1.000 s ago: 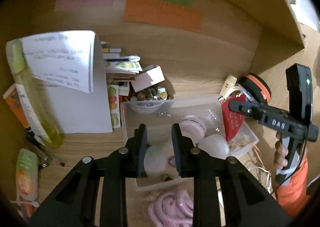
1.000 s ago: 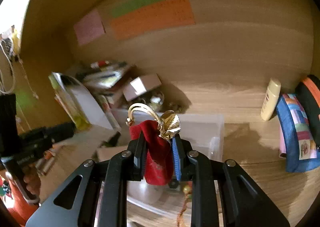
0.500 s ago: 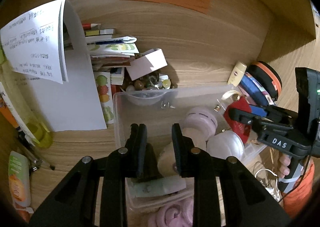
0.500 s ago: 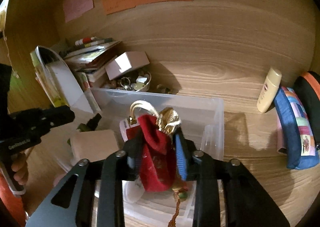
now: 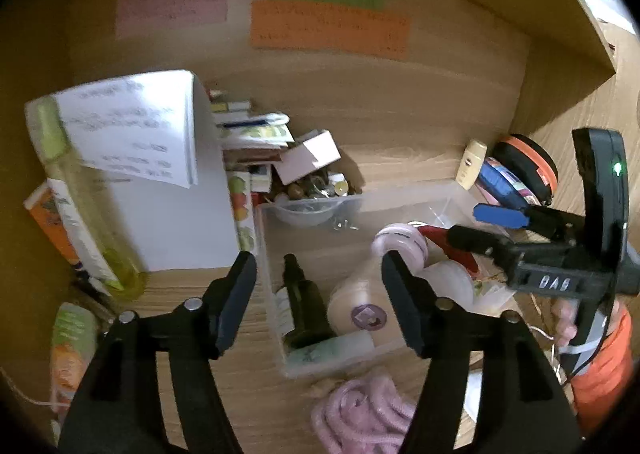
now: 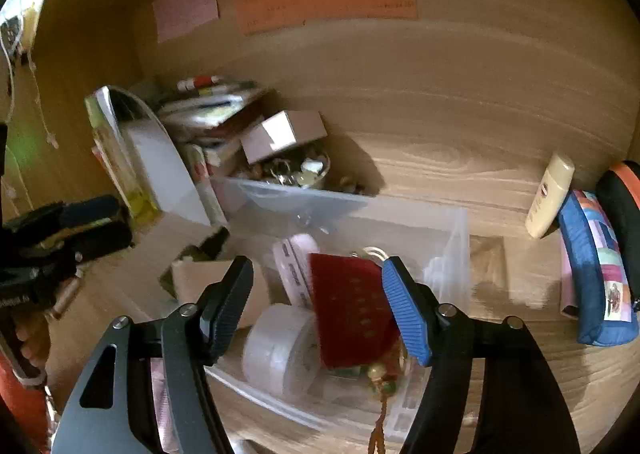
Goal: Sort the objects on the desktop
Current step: 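Lower the red pouch and mint tube into the clear bin and open both grippers, then withdraw both grippers and reach toward the white bag and pink rope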
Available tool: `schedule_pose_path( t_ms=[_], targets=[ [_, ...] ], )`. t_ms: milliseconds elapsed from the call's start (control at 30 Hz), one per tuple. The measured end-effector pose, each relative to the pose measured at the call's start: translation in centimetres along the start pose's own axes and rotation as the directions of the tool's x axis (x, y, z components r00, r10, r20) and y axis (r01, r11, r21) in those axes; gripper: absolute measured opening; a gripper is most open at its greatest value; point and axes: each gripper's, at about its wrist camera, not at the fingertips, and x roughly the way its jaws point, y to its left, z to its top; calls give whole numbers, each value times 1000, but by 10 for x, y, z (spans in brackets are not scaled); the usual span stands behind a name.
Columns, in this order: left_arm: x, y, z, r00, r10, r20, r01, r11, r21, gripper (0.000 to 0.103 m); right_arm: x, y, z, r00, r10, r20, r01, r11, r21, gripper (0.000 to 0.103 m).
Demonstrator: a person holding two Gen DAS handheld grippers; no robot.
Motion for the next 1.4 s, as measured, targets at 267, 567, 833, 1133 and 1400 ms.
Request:
schedule_pose_path(
  t_ms=[267,567,833,1133,1400],
  targets=[
    [-32,-2,-7,996,55,65,-57,998,29,89,-45,-2,12,995,24,94,-29,998,53,78],
    [-60,4,-19,996,36,75,-37,999,3,96,-94,12,-10,989,-69,134,69,998,4,80],
    [-52,-2,-52,1000,3,-31,-3,1000,-23,97,-126,15,-49,976,-162,143,167,986,-19,85],
    [-16,-20,-94,977,-28,-210,21,999,-37,97,-121,2,-102,988,-152,21,150,987,47,85],
    [-2,-30,-112,952,-98,-290,79,994,-77,97,-108,17,-140,997,-40,-69,44,997,62,85]
  ],
)
